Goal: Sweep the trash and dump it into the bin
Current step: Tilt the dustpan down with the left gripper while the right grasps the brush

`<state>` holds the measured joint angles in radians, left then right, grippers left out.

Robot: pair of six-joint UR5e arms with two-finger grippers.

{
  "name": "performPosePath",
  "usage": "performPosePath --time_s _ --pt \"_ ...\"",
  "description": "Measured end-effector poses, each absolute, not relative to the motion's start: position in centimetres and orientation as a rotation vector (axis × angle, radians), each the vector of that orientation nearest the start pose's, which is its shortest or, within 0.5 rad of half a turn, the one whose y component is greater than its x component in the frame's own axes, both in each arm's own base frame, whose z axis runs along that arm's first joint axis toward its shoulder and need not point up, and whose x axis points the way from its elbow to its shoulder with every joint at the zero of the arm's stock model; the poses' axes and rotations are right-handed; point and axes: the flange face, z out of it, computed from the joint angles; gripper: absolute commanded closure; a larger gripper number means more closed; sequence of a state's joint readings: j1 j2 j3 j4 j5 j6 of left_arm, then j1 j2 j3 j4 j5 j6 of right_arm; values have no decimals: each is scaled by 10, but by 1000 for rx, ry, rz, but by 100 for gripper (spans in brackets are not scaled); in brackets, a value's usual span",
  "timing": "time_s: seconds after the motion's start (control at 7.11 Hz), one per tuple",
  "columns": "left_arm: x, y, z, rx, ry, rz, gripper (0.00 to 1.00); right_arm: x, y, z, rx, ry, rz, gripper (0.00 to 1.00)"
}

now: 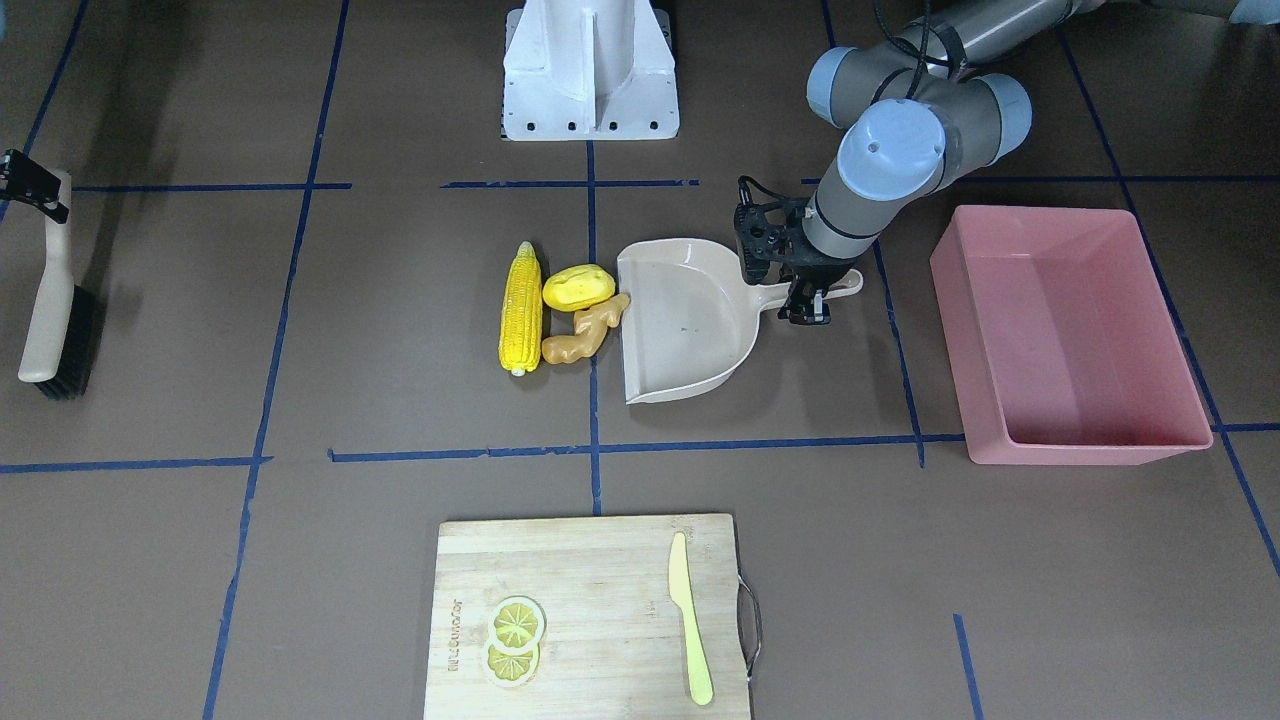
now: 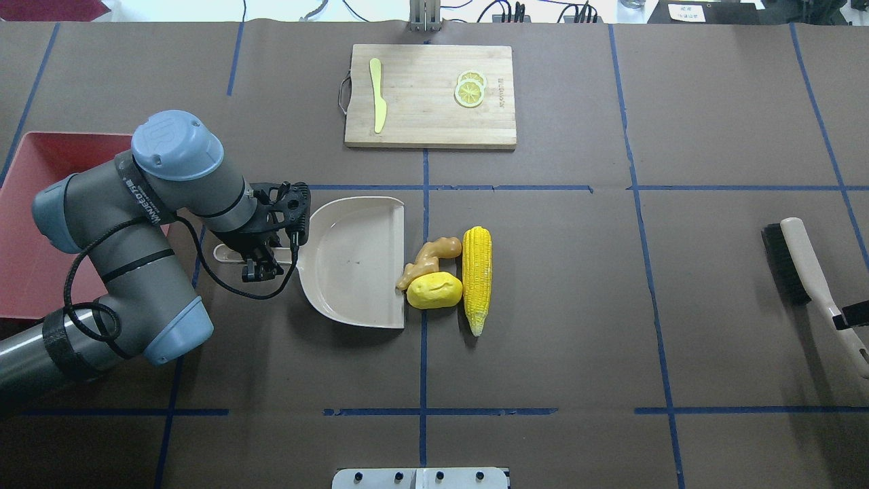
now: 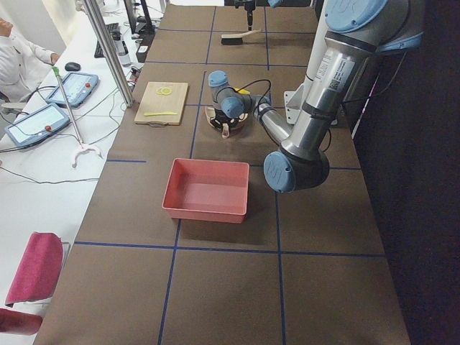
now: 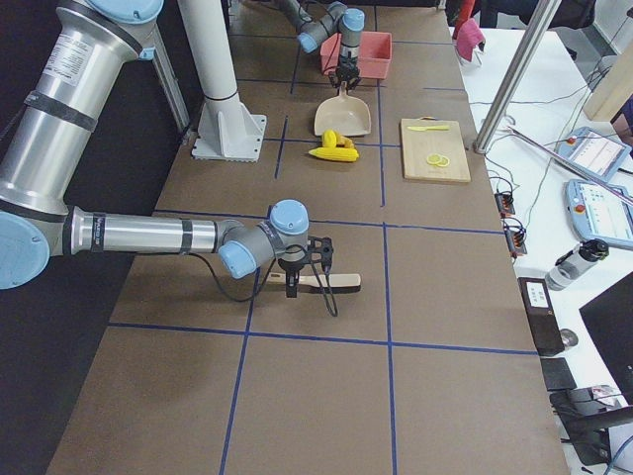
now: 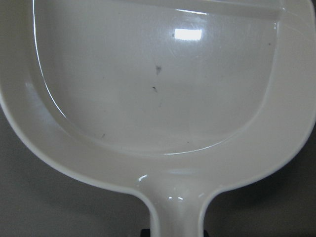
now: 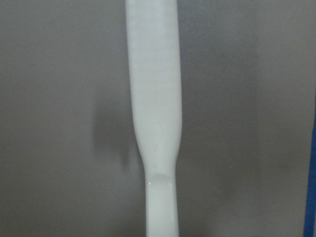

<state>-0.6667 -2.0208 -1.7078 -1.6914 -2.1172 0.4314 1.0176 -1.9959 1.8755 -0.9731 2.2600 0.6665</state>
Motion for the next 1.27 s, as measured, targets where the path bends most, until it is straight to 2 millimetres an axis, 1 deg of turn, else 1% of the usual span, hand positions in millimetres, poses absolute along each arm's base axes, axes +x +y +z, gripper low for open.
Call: performPosePath --time_s 0.14,0.28,0.56,0.7,0.84,0.98,1.27 --pt "454 -462 328 601 736 1435 100 -125 -320 622 -21 -810 -67 14" --pt "454 -462 328 602 736 1434 100 -128 -315 625 -28 -805 -71 14" --pt "452 -463 329 602 735 1432 100 -137 -308 632 -49 -796 -93 25" --pt "452 -463 330 601 734 1432 100 -142 -306 635 -56 -791 -104 58" --pt "451 -463 331 601 734 1431 100 -146 -305 636 -59 -786 -115 75" --pt "451 -463 331 601 733 1431 100 -148 -305 637 -56 -783 -123 100" --pt "450 -463 332 601 733 1430 100 -149 -306 636 -33 -774 -129 100"
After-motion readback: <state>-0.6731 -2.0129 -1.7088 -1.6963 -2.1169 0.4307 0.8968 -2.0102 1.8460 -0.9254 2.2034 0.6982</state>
